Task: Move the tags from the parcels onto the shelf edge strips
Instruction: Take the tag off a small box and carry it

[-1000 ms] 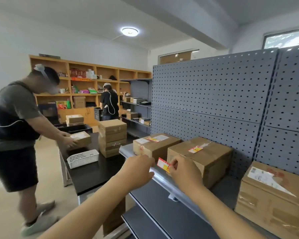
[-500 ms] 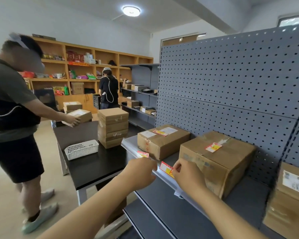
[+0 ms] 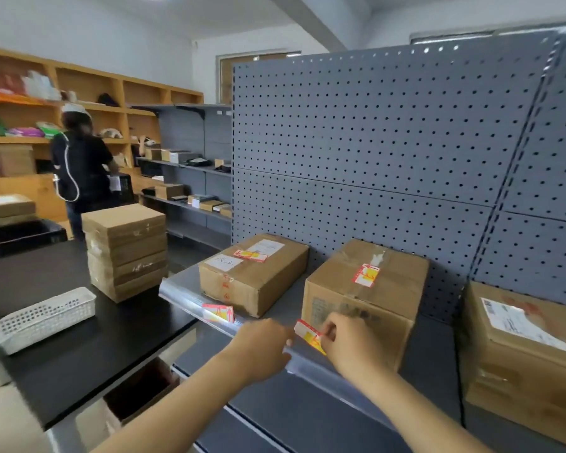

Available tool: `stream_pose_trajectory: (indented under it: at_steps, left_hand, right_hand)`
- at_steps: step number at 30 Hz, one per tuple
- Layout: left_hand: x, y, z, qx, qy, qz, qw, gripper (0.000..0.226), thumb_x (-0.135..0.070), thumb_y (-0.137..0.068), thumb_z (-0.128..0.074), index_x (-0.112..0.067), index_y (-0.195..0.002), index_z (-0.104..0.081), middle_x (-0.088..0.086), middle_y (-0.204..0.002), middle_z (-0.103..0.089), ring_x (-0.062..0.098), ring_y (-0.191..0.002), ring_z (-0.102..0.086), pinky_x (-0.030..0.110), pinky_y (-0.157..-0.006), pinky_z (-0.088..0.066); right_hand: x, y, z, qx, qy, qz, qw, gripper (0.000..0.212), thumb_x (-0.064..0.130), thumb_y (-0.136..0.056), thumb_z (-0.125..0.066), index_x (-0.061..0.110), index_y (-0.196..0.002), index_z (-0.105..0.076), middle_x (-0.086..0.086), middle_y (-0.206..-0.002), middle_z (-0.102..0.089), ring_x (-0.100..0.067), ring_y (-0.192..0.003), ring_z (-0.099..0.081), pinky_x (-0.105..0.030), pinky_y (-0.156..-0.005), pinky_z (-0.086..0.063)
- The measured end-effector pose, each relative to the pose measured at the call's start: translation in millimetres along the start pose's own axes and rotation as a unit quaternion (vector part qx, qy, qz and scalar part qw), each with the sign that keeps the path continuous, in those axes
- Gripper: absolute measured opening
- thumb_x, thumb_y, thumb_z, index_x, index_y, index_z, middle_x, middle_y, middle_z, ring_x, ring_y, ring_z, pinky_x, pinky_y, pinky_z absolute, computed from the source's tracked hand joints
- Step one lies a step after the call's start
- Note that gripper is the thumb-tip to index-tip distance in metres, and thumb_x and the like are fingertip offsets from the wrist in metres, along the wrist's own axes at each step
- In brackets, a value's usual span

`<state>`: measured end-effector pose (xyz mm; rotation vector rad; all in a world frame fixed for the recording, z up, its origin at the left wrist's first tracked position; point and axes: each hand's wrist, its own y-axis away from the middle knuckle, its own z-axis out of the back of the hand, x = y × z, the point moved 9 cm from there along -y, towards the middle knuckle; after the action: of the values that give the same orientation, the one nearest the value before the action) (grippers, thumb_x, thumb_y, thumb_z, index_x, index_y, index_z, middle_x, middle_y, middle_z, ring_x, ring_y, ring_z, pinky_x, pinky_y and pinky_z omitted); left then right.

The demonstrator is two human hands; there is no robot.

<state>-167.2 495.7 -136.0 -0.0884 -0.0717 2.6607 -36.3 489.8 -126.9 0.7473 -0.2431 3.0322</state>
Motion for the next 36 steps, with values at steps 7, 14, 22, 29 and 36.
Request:
stream_pose_trajectory:
  at_steps: [7,14,22,29,36]
  left_hand:
    - [-20,-23,-23,0.045,0.006,-0.118,0.992,0.028,-0.028,-0.093,-0.051,-0.023,-0.119,-0.058,0.004,-0.126,-0.061,0.025,-0.112,-0.059,0.036,-0.091,-0.046]
    - [-39,-33,-48,0.067,0.017,-0.175,0.982,0.033,-0.022,-0.093,-0.049,-0.026,-0.125,-0.053,0.002,-0.135,-0.054,0.024,-0.121,-0.053,0.036,-0.098,-0.042]
    - [-43,-46,-67,0.059,-0.017,-0.205,0.977,0.032,-0.011,-0.091,-0.046,-0.021,-0.118,-0.058,0.005,-0.125,-0.06,0.03,-0.113,-0.058,0.039,-0.09,-0.047]
    - [-42,-48,-71,0.027,0.032,-0.23,0.972,0.038,-0.003,-0.087,-0.044,-0.02,-0.119,-0.056,-0.001,-0.129,-0.055,0.022,-0.116,-0.054,0.037,-0.086,-0.048]
    - [-47,-47,-73,0.035,0.007,-0.247,0.968,0.034,-0.003,-0.088,-0.045,-0.017,-0.116,-0.059,0.002,-0.128,-0.054,0.024,-0.114,-0.055,0.038,-0.089,-0.049]
  right_hand:
    - [-25,18,2,-0.037,-0.043,-0.111,0.992,0.008,0.028,-0.086,-0.064,0.025,-0.08,-0.062,0.005,-0.082,-0.068,-0.017,-0.078,-0.065,-0.038,-0.073,-0.057]
    - [-45,36,-4,-0.055,-0.055,-0.161,0.984,0.012,0.037,-0.084,-0.065,0.024,-0.084,-0.063,0.004,-0.083,-0.068,-0.016,-0.075,-0.065,-0.04,-0.068,-0.056]
    - [-59,29,-13,-0.067,-0.055,-0.163,0.983,0.001,0.022,-0.085,-0.064,0.023,-0.085,-0.064,0.002,-0.084,-0.069,-0.016,-0.077,-0.064,-0.044,-0.073,-0.056]
    - [-62,22,-17,-0.086,-0.077,-0.147,0.982,0.004,0.019,-0.085,-0.065,0.023,-0.083,-0.065,0.006,-0.078,-0.069,-0.011,-0.072,-0.065,-0.043,-0.07,-0.057]
    - [-67,20,-24,-0.077,-0.108,-0.147,0.98,0.002,0.022,-0.084,-0.068,0.021,-0.083,-0.066,0.006,-0.077,-0.07,-0.01,-0.07,-0.065,-0.041,-0.069,-0.058]
